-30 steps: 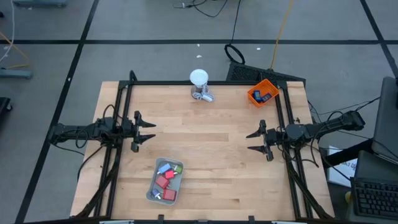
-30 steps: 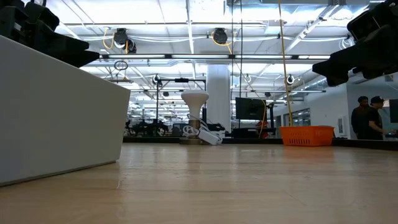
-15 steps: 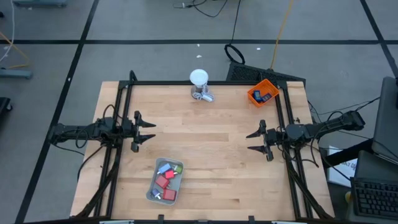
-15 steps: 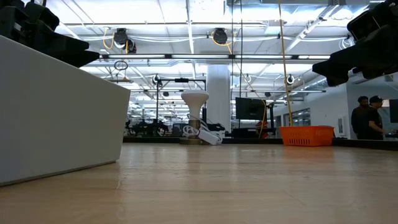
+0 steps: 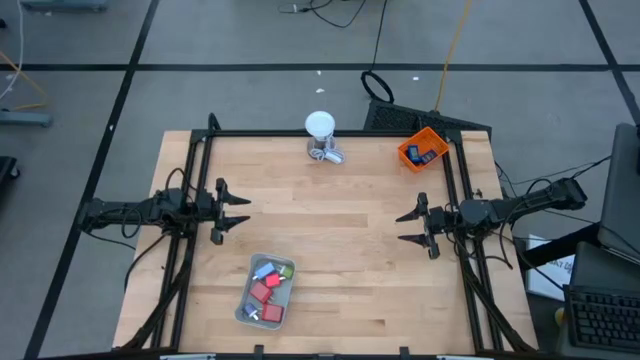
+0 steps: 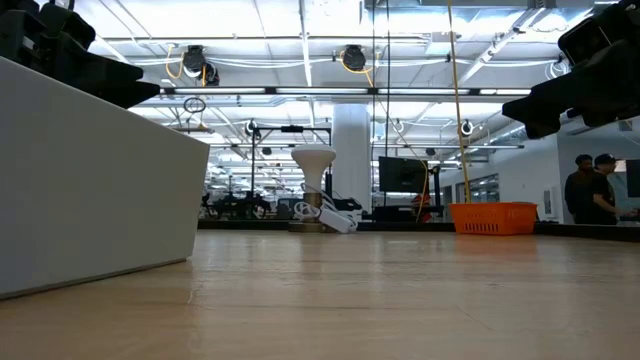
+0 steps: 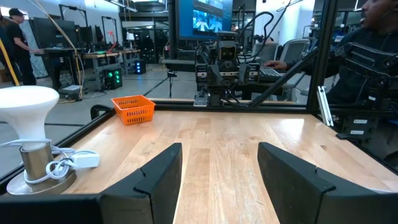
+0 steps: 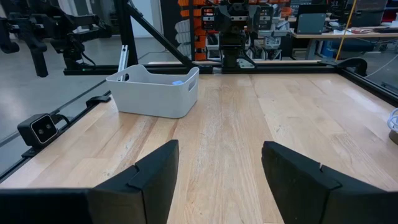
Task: Pick & Place Office items
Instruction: Return to Home Position
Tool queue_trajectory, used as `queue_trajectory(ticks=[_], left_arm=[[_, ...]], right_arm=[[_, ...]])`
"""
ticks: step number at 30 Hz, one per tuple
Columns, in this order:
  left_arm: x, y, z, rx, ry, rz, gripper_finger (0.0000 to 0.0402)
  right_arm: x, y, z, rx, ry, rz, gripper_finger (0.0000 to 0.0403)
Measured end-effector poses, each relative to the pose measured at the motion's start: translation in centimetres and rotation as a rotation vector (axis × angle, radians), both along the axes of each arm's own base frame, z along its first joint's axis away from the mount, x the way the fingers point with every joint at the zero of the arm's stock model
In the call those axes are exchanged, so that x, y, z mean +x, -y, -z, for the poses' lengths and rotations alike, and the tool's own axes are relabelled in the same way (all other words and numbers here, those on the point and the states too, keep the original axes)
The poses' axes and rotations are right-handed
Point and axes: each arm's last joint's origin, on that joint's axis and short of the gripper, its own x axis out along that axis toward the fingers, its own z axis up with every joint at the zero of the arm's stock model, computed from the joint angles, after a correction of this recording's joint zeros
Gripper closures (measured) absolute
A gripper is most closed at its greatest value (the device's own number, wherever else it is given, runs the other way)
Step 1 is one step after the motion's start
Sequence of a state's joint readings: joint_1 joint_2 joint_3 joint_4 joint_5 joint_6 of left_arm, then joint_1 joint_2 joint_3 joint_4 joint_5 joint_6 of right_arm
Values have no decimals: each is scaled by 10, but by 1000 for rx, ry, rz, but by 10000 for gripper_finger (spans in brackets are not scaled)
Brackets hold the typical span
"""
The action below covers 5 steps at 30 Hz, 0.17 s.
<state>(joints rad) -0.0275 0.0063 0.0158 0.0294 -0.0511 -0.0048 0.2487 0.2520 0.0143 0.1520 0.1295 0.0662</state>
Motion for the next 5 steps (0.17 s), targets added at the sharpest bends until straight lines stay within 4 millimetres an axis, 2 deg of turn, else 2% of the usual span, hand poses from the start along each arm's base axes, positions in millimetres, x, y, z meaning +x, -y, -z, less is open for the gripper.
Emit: queue_trajectory(ticks=[5], left_arm=[[0,0,0,0,0,0,188]], right_arm=[[0,0,0,0,0,0,183]])
